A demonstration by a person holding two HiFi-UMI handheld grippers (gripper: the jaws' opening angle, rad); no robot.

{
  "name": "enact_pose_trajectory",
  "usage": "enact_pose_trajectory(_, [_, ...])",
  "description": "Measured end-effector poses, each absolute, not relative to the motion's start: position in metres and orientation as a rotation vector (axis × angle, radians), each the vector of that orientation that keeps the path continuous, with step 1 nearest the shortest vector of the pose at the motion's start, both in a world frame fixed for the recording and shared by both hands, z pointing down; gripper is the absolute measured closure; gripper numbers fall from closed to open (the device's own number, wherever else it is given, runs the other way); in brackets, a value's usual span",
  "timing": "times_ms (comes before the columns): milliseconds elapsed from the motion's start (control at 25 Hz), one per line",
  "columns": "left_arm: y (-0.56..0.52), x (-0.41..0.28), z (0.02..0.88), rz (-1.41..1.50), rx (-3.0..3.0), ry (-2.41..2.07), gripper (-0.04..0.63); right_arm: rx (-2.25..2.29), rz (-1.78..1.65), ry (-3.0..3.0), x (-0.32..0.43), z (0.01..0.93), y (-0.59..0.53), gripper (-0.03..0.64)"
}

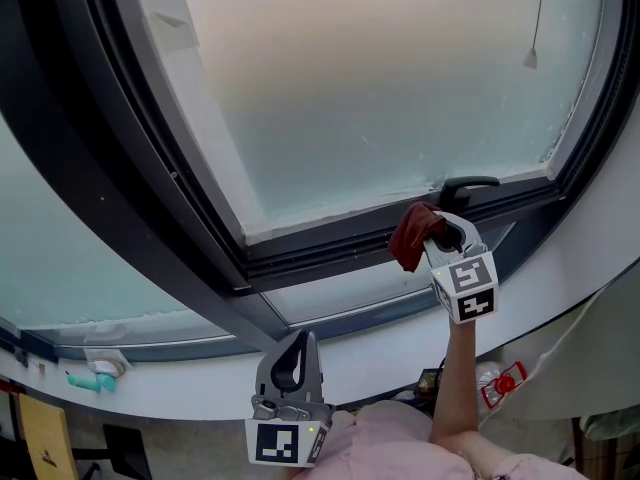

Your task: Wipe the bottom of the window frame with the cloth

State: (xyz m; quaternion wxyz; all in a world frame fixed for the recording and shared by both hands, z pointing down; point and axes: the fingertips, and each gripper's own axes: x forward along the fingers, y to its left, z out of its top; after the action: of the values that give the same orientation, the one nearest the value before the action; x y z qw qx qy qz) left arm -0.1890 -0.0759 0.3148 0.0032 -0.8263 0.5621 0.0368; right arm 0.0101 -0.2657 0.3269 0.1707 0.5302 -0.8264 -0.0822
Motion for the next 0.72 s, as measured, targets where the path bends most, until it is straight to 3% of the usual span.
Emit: enact_pose_trajectory(720, [-0.065,-0.200,0.310,0.135,-2.568,1.784,0.598,1.544,-0.443,-2.186,-0.002,0.319,-0.254,0.551])
